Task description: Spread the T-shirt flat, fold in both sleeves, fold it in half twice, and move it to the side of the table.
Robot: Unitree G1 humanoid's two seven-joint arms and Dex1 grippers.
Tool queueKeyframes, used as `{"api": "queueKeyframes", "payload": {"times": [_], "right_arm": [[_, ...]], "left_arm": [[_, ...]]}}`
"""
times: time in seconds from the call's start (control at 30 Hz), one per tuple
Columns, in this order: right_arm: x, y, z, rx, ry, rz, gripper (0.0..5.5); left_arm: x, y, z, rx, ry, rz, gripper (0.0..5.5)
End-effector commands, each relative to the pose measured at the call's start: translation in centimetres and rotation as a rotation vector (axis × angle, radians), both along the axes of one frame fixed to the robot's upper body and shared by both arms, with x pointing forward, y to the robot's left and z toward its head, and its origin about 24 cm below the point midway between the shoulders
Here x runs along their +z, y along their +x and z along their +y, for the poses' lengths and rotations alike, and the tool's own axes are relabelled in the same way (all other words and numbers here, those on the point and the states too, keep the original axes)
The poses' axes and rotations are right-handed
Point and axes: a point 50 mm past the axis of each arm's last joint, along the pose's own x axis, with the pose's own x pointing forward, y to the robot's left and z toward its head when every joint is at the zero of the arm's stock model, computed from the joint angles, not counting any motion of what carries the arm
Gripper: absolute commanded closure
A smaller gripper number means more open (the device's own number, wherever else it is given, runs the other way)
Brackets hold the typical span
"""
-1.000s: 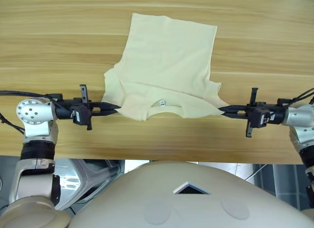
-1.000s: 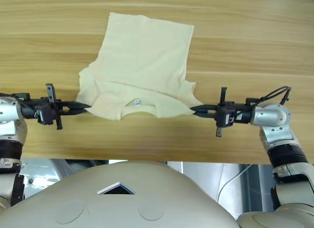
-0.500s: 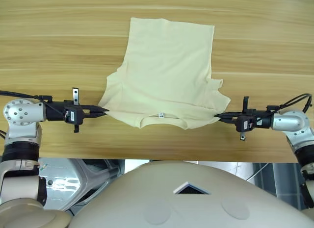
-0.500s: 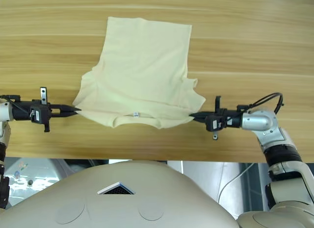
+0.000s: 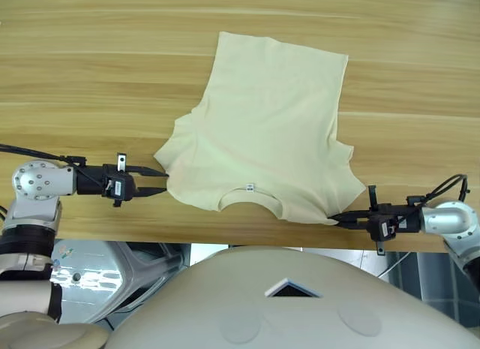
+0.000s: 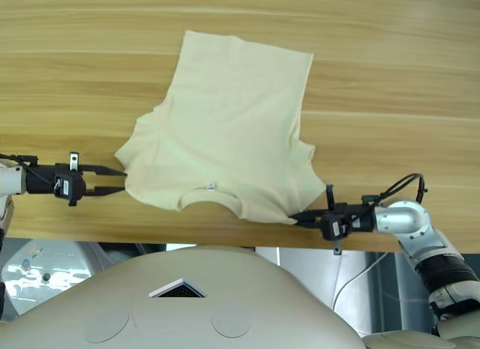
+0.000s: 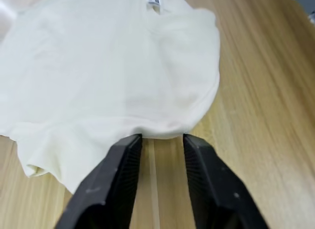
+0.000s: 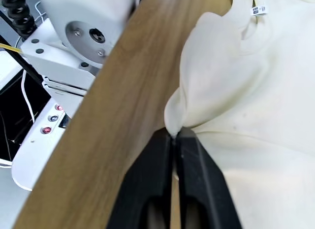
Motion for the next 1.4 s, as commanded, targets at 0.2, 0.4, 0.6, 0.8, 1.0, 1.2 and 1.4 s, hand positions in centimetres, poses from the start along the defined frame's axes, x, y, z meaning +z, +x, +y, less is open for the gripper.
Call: {"api": "queueKeyframes", "payload": {"times": [0.2,0.4,0.6,0.8,1.0,1.2,1.4], "right_arm": [[0.1,-0.1,-0.3,-0.020,-0.065,0.019,4.54],[2.2,0.0,-0.7,-0.032,0.015,-0.030,3.38],[5.6,0.9,-2.4,-0.105,0.124,-0.141,3.17],[7.4,7.0,-2.7,-0.356,0.233,-0.380,3.70],[4.7,15.8,0.3,-0.670,0.047,-0.643,4.80],[1.0,19.7,3.7,-0.813,-0.139,-0.719,5.50],[-1.9,20.8,5.4,-0.806,-0.330,-0.763,5.50]], "left_arm": [[0.3,-0.7,-1.1,-0.014,-0.083,0.047,2.51],[2.0,-0.8,-0.9,0.002,-0.214,0.015,1.46],[5.5,-0.1,0.2,0.021,-0.394,-0.104,0.67],[5.1,3.2,-1.2,0.078,-0.424,-0.238,1.16],[2.4,5.0,-3.3,0.095,-0.335,-0.303,2.17],[0.8,5.2,-4.4,0.105,-0.342,-0.311,3.11],[0.3,5.0,-4.6,0.089,-0.327,-0.301,4.05]]}}
